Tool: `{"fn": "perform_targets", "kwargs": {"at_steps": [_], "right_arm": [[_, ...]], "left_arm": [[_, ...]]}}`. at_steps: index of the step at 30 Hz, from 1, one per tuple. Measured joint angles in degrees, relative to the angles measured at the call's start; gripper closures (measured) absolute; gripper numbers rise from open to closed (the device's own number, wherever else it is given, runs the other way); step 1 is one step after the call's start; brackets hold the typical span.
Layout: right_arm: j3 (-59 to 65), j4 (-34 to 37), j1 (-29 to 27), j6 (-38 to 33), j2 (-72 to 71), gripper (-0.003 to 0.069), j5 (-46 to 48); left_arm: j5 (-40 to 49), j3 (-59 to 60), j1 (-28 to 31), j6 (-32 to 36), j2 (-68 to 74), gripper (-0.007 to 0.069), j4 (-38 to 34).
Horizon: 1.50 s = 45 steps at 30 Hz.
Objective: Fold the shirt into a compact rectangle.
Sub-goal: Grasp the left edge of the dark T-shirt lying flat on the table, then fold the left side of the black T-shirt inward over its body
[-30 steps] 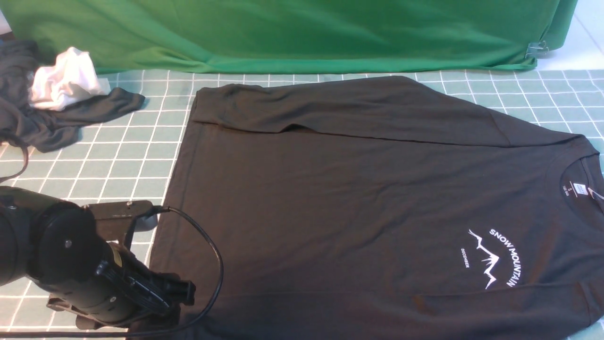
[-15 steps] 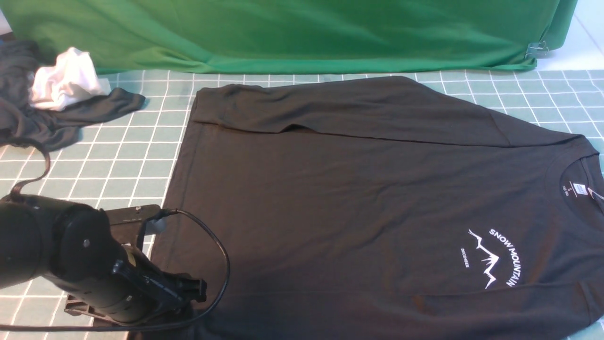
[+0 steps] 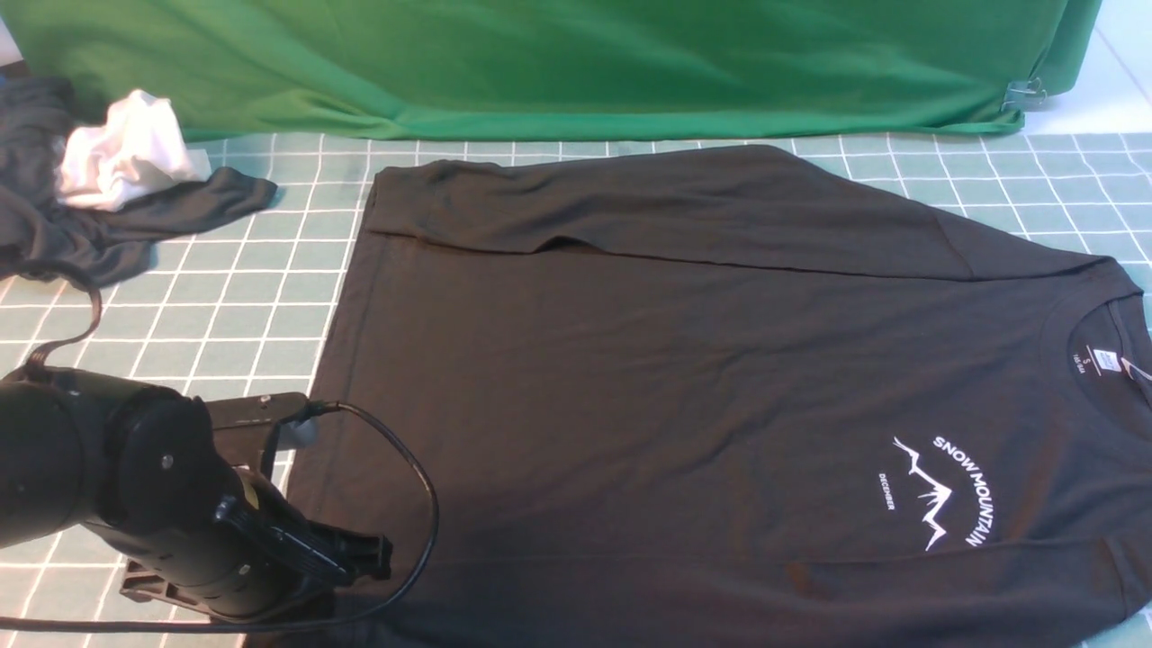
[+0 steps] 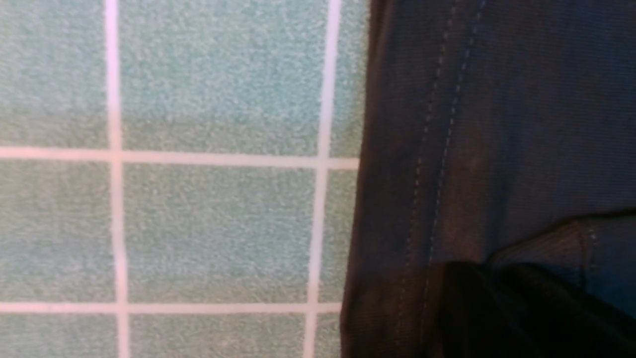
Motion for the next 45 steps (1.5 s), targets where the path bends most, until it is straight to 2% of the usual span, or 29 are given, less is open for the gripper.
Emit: {"fn": "perform_targets", "kwargs": {"at_steps": [5,8,13,18,22,28,31,35,45], "right_arm": [[0.0,0.0,0.0,0.0,0.0,0.0487,0.0],[0.0,0.0,0.0,0.0,0.0,0.0481,0.0],[0.0,0.1,0.0,0.0,0.0,0.0473,0.1],[0.0,0.1,0.0,0.0,0.0,0.0463,0.2],[0.0,0.1,0.0,0.0,0.0,0.0455,0.2],[0.0,0.1,0.0,0.1,0.0,0.0447,0.2],[0.0,0.1,0.0,0.1,0.0,0.0441,0.2],[0.0,0.1,0.0,0.1,0.0,0.0434,0.2],[0.0,0.1,0.0,0.1,0.0,0.0429,0.2]], "left_arm": [[2.2,0.0,0.0,0.0,-3.1,0.0612,-0.2],[6.6,-2.0,0.0,0.0,-6.5,0.0612,0.4],[15.5,-9.4,0.0,-0.2,-10.4,0.0612,1.2],[17.7,-13.3,-0.1,-0.3,-10.4,0.0612,2.4],[16.1,-17.1,0.2,-0.3,-10.4,0.0612,3.9],[10.1,-25.1,3.9,0.1,-8.9,0.0612,8.2],[6.5,-30.0,6.5,2.9,-4.8,0.0612,7.9],[3.9,-32.9,7.2,6.4,3.3,0.0612,6.0],[-1.7,-34.5,7.9,6.4,17.3,0.0606,7.3]]}}
